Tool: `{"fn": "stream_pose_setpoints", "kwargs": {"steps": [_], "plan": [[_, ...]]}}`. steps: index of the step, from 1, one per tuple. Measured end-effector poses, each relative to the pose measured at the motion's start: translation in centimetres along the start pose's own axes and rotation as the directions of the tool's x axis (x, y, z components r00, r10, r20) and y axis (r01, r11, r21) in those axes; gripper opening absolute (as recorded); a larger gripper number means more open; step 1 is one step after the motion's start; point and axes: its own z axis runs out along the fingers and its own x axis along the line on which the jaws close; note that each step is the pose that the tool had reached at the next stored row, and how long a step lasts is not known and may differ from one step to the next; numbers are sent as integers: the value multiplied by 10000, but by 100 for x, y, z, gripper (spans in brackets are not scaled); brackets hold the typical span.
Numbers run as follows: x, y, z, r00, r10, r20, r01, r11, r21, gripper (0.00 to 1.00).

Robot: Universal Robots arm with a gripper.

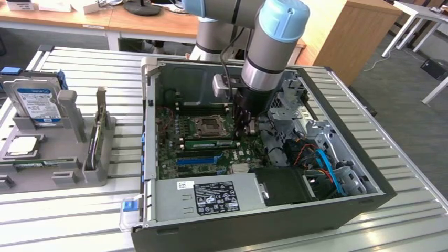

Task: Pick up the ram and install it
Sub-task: 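Press down the ram until it locks into place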

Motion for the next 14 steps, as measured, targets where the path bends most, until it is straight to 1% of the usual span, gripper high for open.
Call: {"fn": "stream_pose_setpoints", "kwargs": {"steps": [4,14], "plan": [[0,0,18,10000,0,4,0,10000,9,10],[2,0,30,10000,0,-1,0,10000,10,10]]}}
